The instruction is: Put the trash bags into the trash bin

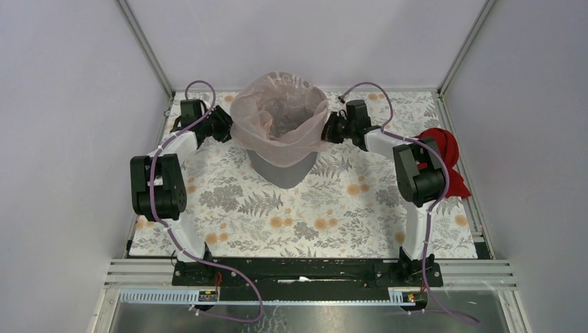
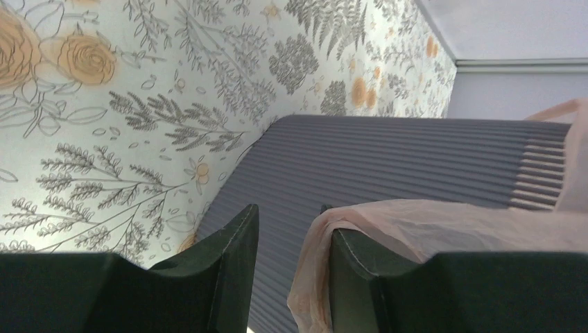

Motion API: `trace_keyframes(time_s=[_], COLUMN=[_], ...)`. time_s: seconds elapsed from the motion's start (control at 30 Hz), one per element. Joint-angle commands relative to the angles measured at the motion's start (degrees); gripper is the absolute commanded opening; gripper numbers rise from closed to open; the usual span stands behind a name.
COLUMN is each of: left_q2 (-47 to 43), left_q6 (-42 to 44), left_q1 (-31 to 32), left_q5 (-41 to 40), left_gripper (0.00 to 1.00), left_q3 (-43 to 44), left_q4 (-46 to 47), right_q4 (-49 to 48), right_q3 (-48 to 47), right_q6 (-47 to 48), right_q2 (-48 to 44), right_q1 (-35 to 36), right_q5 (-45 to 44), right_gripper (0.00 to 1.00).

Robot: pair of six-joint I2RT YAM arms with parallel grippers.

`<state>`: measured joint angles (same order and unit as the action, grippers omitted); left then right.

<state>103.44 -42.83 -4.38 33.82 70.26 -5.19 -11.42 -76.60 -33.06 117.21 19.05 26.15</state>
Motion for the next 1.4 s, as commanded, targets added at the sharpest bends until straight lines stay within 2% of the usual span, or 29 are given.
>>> trace_keyframes(time_s=[0.0, 0.1, 0.13, 0.17, 0.2, 0.27, 0.37, 0.4, 0.53, 0.6, 0.67, 0.73, 0.83, 0.97, 1.07, 1.13, 1.23, 1.37], left_q2=[-3.5, -4.7, -5.2, -6.0, -6.8, -9.0, -13.2, -14.7, -22.4, -27.7, -30.5, -31.2, -32.2, -31.8, -30.1, -29.1, -28.7, -28.4], left_q6=[2.1, 3.9, 4.9, 6.1, 7.2, 9.3, 10.8, 10.9, 10.9, 10.8, 11.0, 10.1, 10.3, 11.3, 11.6, 12.5, 13.2, 12.9], left_q1=[0.2, 0.0, 0.0, 0.0, -0.1, -0.3, -0.4, -0.4, -0.4, -0.4, -0.3, -0.3, -0.3, -0.4, -0.3, -0.3, -0.3, -0.3], left_q5=[-0.4, -0.9, -2.0, -3.6, -5.9, -12.9, -22.8, -25.9, -34.8, -34.1, -28.7, -27.5, -29.4, -24.3, -18.0, -17.6, -18.2, -17.2], left_gripper=[0.43, 0.5, 0.54, 0.59, 0.64, 0.74, 0.97, 0.98, 0.99, 0.99, 0.99, 0.99, 0.99, 0.96, 0.9, 0.87, 0.85, 0.85], left_q3=[-1.3, -0.6, 0.0, 0.6, 1.5, 2.8, 4.1, 4.2, 2.7, 0.3, -1.7, -1.0, -1.4, -4.2, -5.3, -5.6, -6.7, -7.6], left_q4=[-0.5, -3.1, -4.7, -6.8, -8.9, -14.0, -18.8, -19.9, -20.6, -17.0, -13.2, -14.5, -15.7, -13.3, -11.5, -11.9, -11.5, -10.0], right_q4=[0.5, 6.3, 9.5, 13.8, 18.5, 24.4, 31.3, 33.1, 35.9, 36.8, 38.6, 39.9, 40.4, 44.1, 49.0, 52.7, 55.1, 55.9], right_q3=[0.0, -2.6, -3.9, -5.4, -6.7, -9.2, -11.4, -12.2, -15.2, -18.5, -23.4, -28.0, -33.5, -42.7, -52.3, -57.8, -60.9, -61.6], right_q6=[1.6, 3.6, 4.4, 5.1, 5.8, 7.6, 10.9, 11.9, 15.9, 18.5, 22.8, 28.0, 32.5, 35.4, 37.9, 39.4, 42.4, 45.8], right_q2=[-5.1, -8.2, -9.1, -10.1, -11.2, -13.6, -16.9, -18.0, -23.4, -24.8, -24.6, -23.2, -19.4, -10.8, -3.4, 2.1, 6.5, 10.5], right_q1=[-0.3, -0.6, -0.7, -1.0, -1.2, -1.6, -1.6, -1.7, -1.0, 1.4, 6.0, 10.9, 15.8, 18.4, 19.9, 20.6, 21.3, 22.9], right_q5=[-0.1, -2.5, -4.6, -7.1, -10.5, -15.8, -24.3, -27.0, -31.2, -32.3, -36.2, -38.3, -34.1, -27.6, -26.3, -26.2, -26.2, -26.4], right_gripper=[0.05, 0.19, 0.27, 0.41, 0.51, 0.67, 0.82, 0.83, 0.84, 0.84, 0.85, 0.87, 0.86, 0.7, 0.6, 0.51, 0.4, 0.35])
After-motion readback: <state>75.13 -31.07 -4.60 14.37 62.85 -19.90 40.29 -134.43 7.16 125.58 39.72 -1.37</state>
